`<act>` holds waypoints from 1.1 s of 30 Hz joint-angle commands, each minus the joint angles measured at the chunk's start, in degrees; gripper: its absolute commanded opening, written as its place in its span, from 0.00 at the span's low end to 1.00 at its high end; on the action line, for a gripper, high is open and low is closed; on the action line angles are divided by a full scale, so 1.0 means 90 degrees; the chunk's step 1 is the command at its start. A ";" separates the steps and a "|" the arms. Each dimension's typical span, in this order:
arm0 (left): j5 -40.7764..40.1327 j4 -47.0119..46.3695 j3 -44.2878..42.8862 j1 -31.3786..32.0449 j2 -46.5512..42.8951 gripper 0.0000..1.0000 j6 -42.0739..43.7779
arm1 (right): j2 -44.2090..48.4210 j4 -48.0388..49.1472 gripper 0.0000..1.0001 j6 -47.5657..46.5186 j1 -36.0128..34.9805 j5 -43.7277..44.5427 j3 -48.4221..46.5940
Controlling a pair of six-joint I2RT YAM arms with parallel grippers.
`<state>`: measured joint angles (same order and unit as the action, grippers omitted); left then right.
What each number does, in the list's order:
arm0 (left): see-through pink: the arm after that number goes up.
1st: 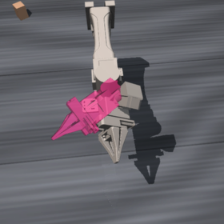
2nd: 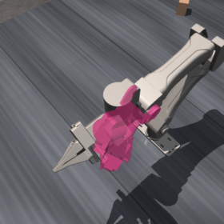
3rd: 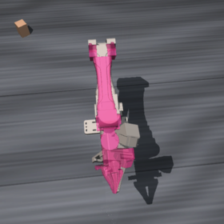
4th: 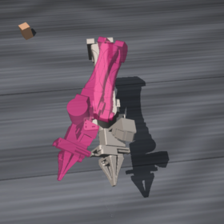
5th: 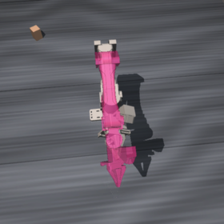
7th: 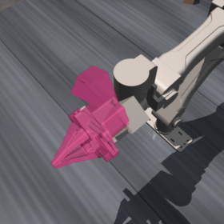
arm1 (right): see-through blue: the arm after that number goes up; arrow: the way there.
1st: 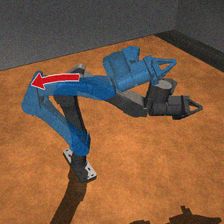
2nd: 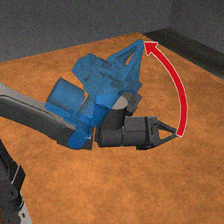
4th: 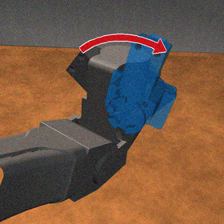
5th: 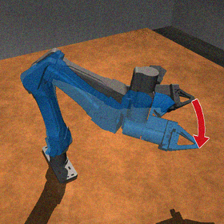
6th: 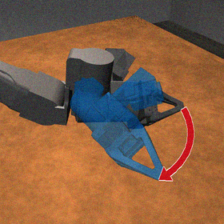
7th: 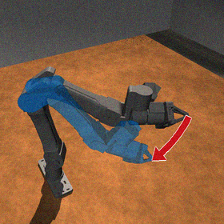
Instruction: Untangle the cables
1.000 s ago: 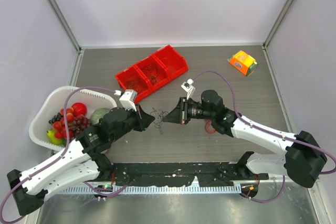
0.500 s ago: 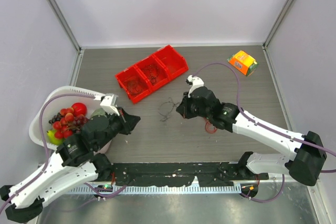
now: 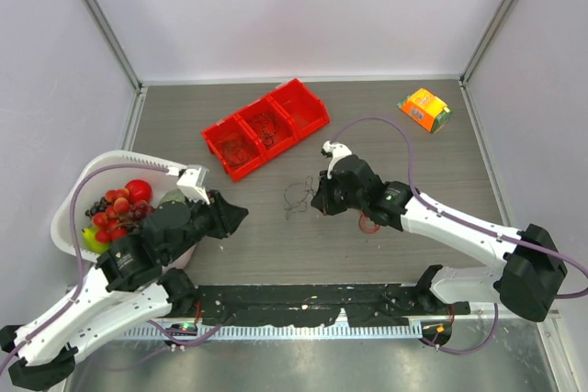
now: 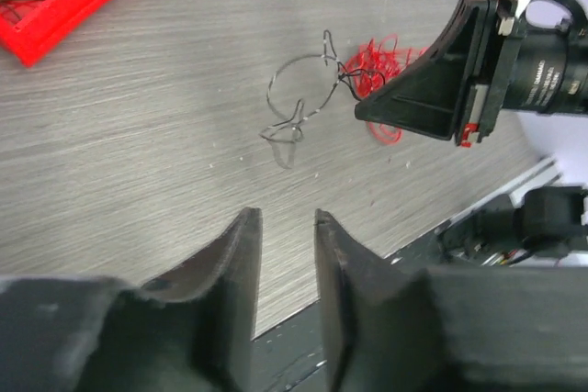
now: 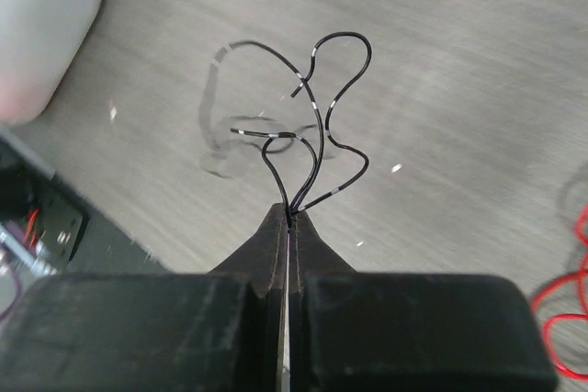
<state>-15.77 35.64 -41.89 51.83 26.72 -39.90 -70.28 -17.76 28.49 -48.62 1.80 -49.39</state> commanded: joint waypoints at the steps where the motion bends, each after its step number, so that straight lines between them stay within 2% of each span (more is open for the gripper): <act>1: 0.0570 -0.0473 0.0152 -0.0017 0.0380 0.42 0.0049 | 0.0074 0.0790 0.01 -0.0197 -0.0027 -0.1526 0.0272; 2: 0.0600 -0.0473 0.0172 -0.0017 0.0458 0.50 0.0020 | 0.0084 0.0811 0.01 -0.0149 -0.0027 -0.1741 0.0311; 8: 0.1302 -0.1204 0.0601 -0.0017 0.0917 0.70 -0.0078 | 0.0056 0.1933 0.01 0.0223 -0.0027 -0.3343 0.1004; 11: 0.1527 -0.1547 0.0758 -0.0017 0.1200 0.72 -0.0127 | 0.0026 0.2654 0.01 0.0272 -0.0027 -0.3938 0.1336; 12: 0.1547 -0.1557 0.0777 -0.0017 0.1288 0.70 -0.0118 | 0.0045 0.2753 0.01 0.0291 -0.0018 -0.4037 0.1385; 15: 0.1615 -0.1363 0.0748 -0.0007 0.1455 0.56 -0.0020 | 0.0152 0.3202 0.01 0.0292 -0.0037 -0.4535 0.1590; 16: 0.1664 -0.1294 0.0748 -0.0017 0.1484 0.56 0.0000 | 0.0182 0.3281 0.01 0.0291 -0.0027 -0.4652 0.1629; 17: 0.1703 -0.1226 0.0767 -0.0017 0.1465 0.57 0.0009 | 0.0230 0.3427 0.01 0.0301 -0.0027 -0.4866 0.1678; 21: 0.1703 -0.1050 0.0943 -0.0017 0.1192 0.71 -0.0059 | 0.0299 0.3575 0.01 0.0292 -0.0027 -0.5258 0.1708; 24: 0.1645 -0.1069 0.1109 -0.0027 0.0948 0.75 -0.0176 | 0.0328 0.3594 0.01 0.0292 -0.0027 -0.5356 0.1679; 27: 0.1965 -0.1167 0.1139 -0.0017 0.0976 0.70 -0.0244 | 0.0368 0.3575 0.01 0.0282 -0.0027 -0.5337 0.1610; 29: 0.2171 -0.1351 0.1168 -0.0008 0.1025 0.63 -0.0225 | 0.0368 0.3575 0.01 0.0320 -0.0027 -0.5386 0.1562; 31: 0.2192 -0.1450 0.1188 -0.0017 0.1113 0.49 -0.0215 | 0.0387 0.3604 0.01 0.0369 -0.0027 -0.5415 0.1532; 33: 0.2221 -0.1537 0.1168 -0.0017 0.1200 0.28 -0.0186 | 0.0406 0.3614 0.01 0.0389 -0.0027 -0.5396 0.1532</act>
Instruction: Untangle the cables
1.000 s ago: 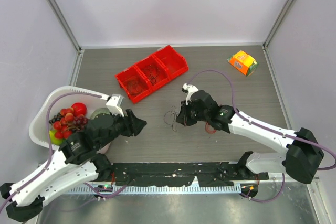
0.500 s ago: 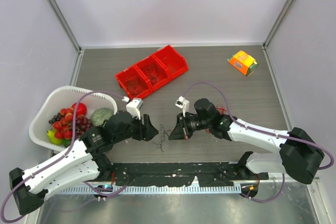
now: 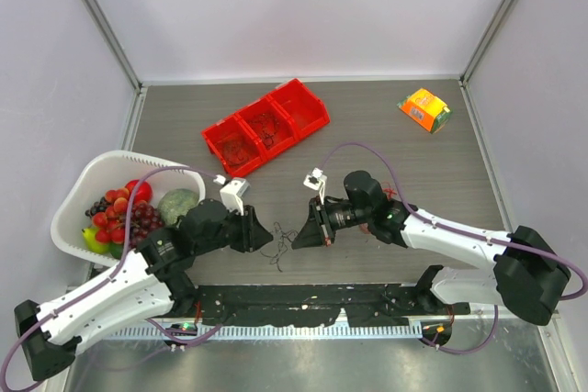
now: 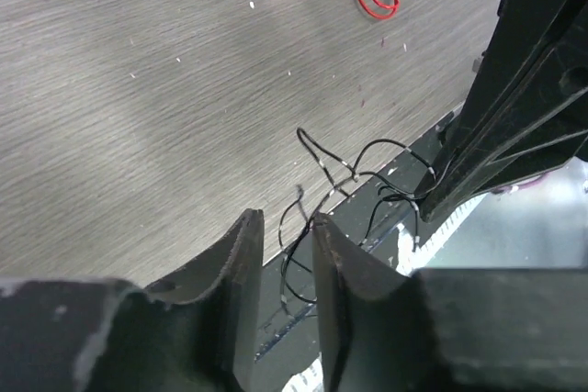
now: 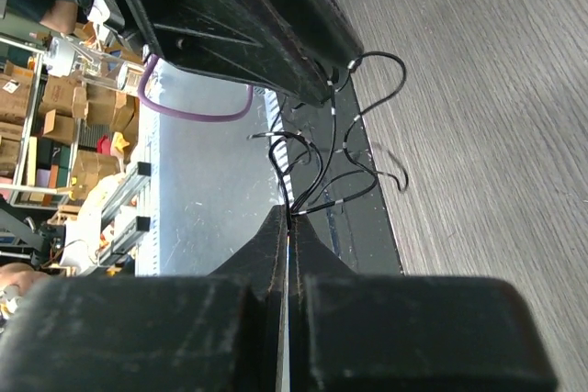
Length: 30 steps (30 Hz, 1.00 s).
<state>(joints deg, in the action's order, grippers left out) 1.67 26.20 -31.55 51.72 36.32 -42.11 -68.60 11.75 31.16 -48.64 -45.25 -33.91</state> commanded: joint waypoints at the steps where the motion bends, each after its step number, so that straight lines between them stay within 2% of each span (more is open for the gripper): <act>1: 0.0351 -0.0556 0.0000 -0.0005 0.0193 0.18 0.0098 | 0.0239 0.0287 0.01 0.0102 -0.0025 -0.0138 -0.0197; 2: 0.0438 -0.0605 -0.0039 -0.0005 0.0242 0.07 0.0118 | 0.0259 0.0277 0.01 0.0103 -0.0025 -0.0089 -0.0197; 3: 0.0507 -0.0654 -0.0078 -0.0005 0.0300 0.01 0.0128 | 0.0259 0.0257 0.01 0.0122 -0.0025 0.0085 -0.0207; 4: 0.0575 -0.0684 -0.0117 -0.0005 0.0349 0.00 0.0128 | 0.0278 0.0218 0.07 0.0190 -0.0025 0.0242 -0.0216; 5: 0.0634 -0.0713 -0.0127 0.0005 0.0369 0.00 0.0118 | 0.0288 -0.0053 0.18 0.0239 -0.0025 0.0775 -0.0303; 7: 0.0654 -0.0801 -0.0137 0.0005 0.0321 0.00 0.0070 | 0.0220 -0.0395 0.32 0.0482 -0.0025 0.1654 -0.0421; 10: 0.0401 -0.0840 -0.0069 -0.0005 0.0077 0.00 -0.0067 | 0.0219 -0.0904 0.42 0.0737 -0.0083 0.2595 -0.0578; 11: 0.0332 -0.0831 -0.0059 -0.0005 -0.0040 0.00 -0.0087 | 0.0287 -0.1089 0.50 0.0950 -0.0093 0.3022 -0.0597; 14: 0.0117 -0.0772 -0.0010 0.0005 -0.0284 0.00 -0.0184 | 0.0444 -0.0905 0.61 0.1352 -0.0210 0.3270 -0.0480; 16: 0.0000 -0.0665 -0.0049 -0.0005 -0.0373 0.00 -0.0214 | 0.0493 -0.0681 0.63 0.1479 -0.0415 0.3348 -0.0431; 23: -0.0127 -0.0508 -0.0127 -0.0005 -0.0353 0.00 -0.0224 | 0.0269 -0.0797 0.63 0.1577 -0.1372 0.4656 -0.0685; 27: -0.0040 -0.0596 -0.0127 -0.0015 -0.0383 0.00 -0.0263 | 0.0025 -0.1032 0.62 0.1675 -0.1909 0.5886 -0.0988; 30: 0.0019 -0.0596 -0.0137 -0.0005 -0.0422 0.00 -0.0272 | -0.0403 -0.1226 0.58 0.1714 -0.2318 0.6773 -0.1328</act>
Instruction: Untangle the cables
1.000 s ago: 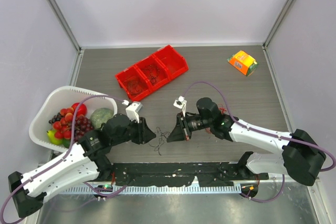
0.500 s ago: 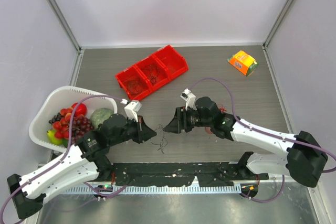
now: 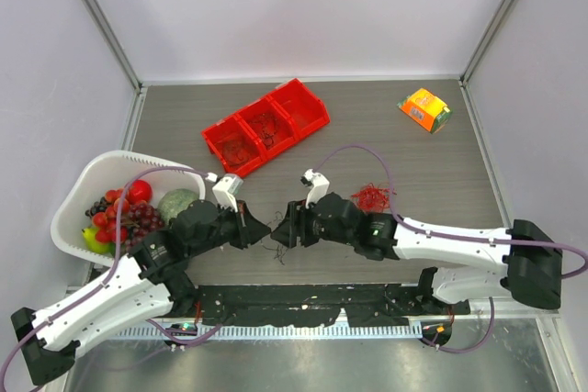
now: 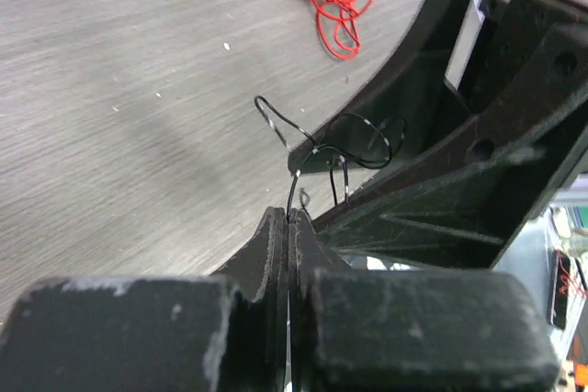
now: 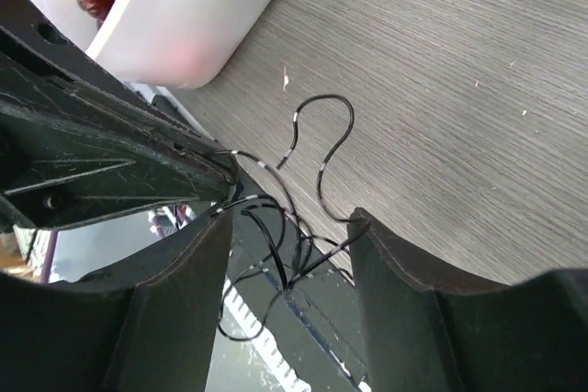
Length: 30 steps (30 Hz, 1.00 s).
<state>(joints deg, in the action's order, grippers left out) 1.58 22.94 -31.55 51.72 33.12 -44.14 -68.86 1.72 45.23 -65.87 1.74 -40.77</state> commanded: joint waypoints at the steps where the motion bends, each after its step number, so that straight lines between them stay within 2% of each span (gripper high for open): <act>1: 0.0010 -0.0186 -0.0147 -0.0005 -0.0077 0.00 -0.0047 | -0.0521 -0.0374 0.56 0.0169 -0.0464 0.1787 -0.0703; 4: -0.0127 0.0067 -0.0273 -0.0005 -0.0213 0.00 -0.0018 | -0.1097 -0.1854 0.48 0.0762 -0.0670 0.3132 -0.1210; 7: -0.0906 0.0759 -0.0488 -0.0005 -0.0496 0.00 0.0002 | -0.1031 -0.2611 0.48 0.1233 -0.0650 0.4217 -0.1008; 9: -0.1424 0.1209 -0.0625 -0.0005 -0.0866 0.00 0.0012 | -0.0642 -0.2924 0.49 0.1429 -0.0563 0.4541 -0.0598; 12: -0.1845 0.1542 -0.0664 -0.0005 -0.1374 0.00 0.0080 | 0.0245 -0.2984 0.51 0.1303 -0.0163 0.4466 0.0104; 17: -0.1992 0.1660 -0.0684 -0.0005 -0.1640 0.00 0.0158 | 0.1302 -0.1902 0.52 0.0114 0.0472 0.3209 0.0712; 21: -0.1905 0.1592 -0.0713 -0.0005 -0.1483 0.00 0.0139 | 0.1304 -0.1297 0.53 -0.0599 0.0531 0.2123 0.0595; 23: -0.1837 0.1514 -0.0703 -0.0005 -0.1396 0.00 0.0100 | 0.1226 -0.0596 0.60 -0.1098 0.0531 0.1051 0.0624; 24: -0.1817 0.1465 -0.0694 -0.0005 -0.1366 0.00 0.0032 | 0.1177 -0.0253 0.61 -0.1400 0.0531 -0.0016 0.0653; 26: -0.1807 0.1416 -0.0684 -0.0005 -0.1279 0.00 -0.0085 | 0.0943 0.0511 0.63 -0.1655 0.0435 -0.1299 0.0605; 30: -0.1846 0.1367 -0.0674 -0.0005 -0.1044 0.00 -0.0242 | 0.0309 0.1011 0.66 -0.2192 -0.0296 -0.1142 0.0148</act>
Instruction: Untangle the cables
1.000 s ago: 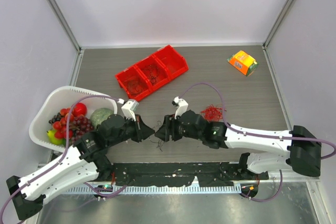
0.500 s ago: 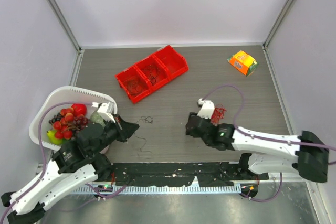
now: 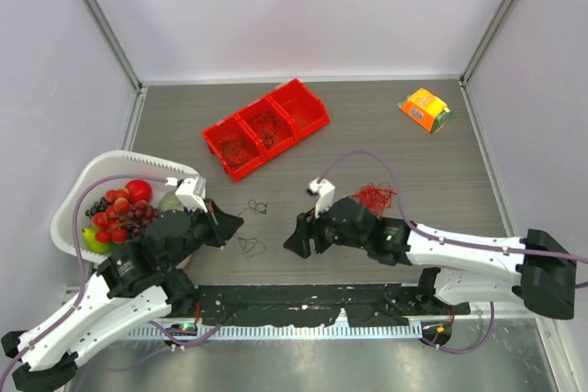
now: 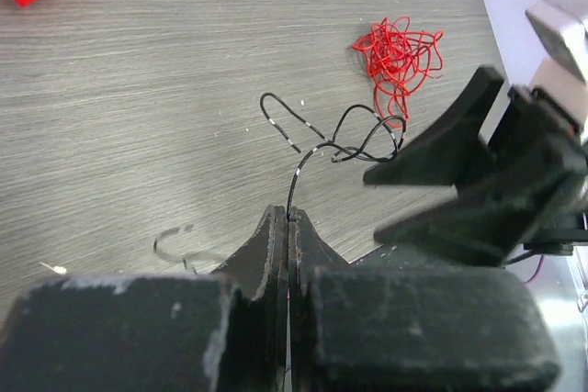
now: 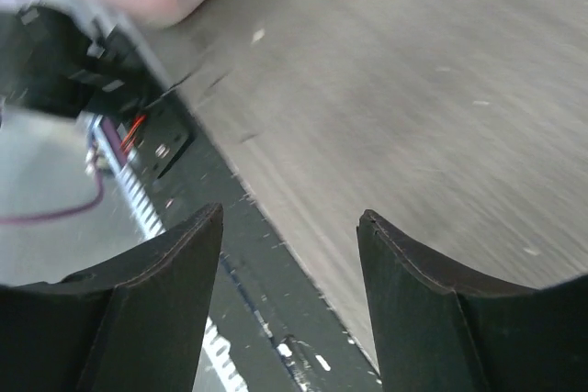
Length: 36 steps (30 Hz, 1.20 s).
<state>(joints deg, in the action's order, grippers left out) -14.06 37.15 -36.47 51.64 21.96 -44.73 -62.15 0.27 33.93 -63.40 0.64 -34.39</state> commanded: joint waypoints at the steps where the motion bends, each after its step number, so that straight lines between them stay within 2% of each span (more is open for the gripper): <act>1: -0.0126 -0.0202 -0.0137 0.0005 0.0255 0.00 -0.0244 | -0.0515 0.1180 0.66 -0.1016 -0.0680 -0.0932 -0.0650; 5: -0.0068 -0.0143 -0.0167 0.0005 0.0431 0.00 -0.0381 | -0.0838 0.1629 0.66 -0.1202 -0.1197 -0.0269 -0.0934; 8: -0.0029 -0.0201 -0.0147 0.0005 0.0471 0.00 -0.0450 | -0.1111 0.1689 0.65 -0.1261 -0.1266 -0.0091 -0.1187; 11: 0.0020 -0.0260 -0.0147 0.0005 0.0500 0.00 -0.0460 | -0.1326 0.1591 0.62 -0.1241 -0.1286 0.0493 -0.1364; 16: 0.0059 -0.0328 -0.0176 0.0005 0.0529 0.00 -0.0440 | -0.1610 0.1649 0.54 -0.1231 -0.1296 0.0426 -0.1501; 24: 0.0147 -0.0416 -0.0147 0.0005 0.0568 0.00 -0.0421 | -0.1688 0.1337 0.46 -0.1348 -0.1296 0.1012 -0.1589; 25: 0.0147 -0.0426 -0.0157 0.0005 0.0568 0.00 -0.0411 | -0.1659 0.1327 0.42 -0.1377 -0.1286 0.1022 -0.1589; 27: 0.0147 -0.0407 -0.0176 0.0005 0.0568 0.00 -0.0401 | -0.1630 0.1327 0.24 -0.1388 -0.1296 0.1022 -0.1599; 28: 0.0156 -0.0407 -0.0186 0.0005 0.0578 0.00 -0.0401 | -0.1591 0.1356 0.09 -0.1320 -0.1286 0.0964 -0.1599; 29: 0.0176 -0.0416 -0.0196 0.0005 0.0568 0.00 -0.0411 | -0.1581 0.1482 0.03 -0.1290 -0.1286 0.0925 -0.1579; 33: 0.0098 -0.0426 -0.0235 0.0005 0.0529 0.00 -0.0440 | -0.1649 0.1776 0.01 -0.1134 -0.1238 0.0739 -0.1599; 34: 0.0050 -0.0378 -0.0274 0.0005 0.0500 0.05 -0.0440 | -0.1668 0.1834 0.01 -0.1027 -0.1189 0.0710 -0.1579; 36: -0.0135 -0.0125 -0.0391 0.0005 0.0432 0.42 -0.0440 | -0.1659 0.1893 0.01 -0.0919 -0.1033 0.0564 -0.1569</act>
<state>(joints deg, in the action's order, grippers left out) -13.04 36.16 -36.56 51.64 26.85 -47.99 -77.78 12.40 23.46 -74.28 7.01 -46.37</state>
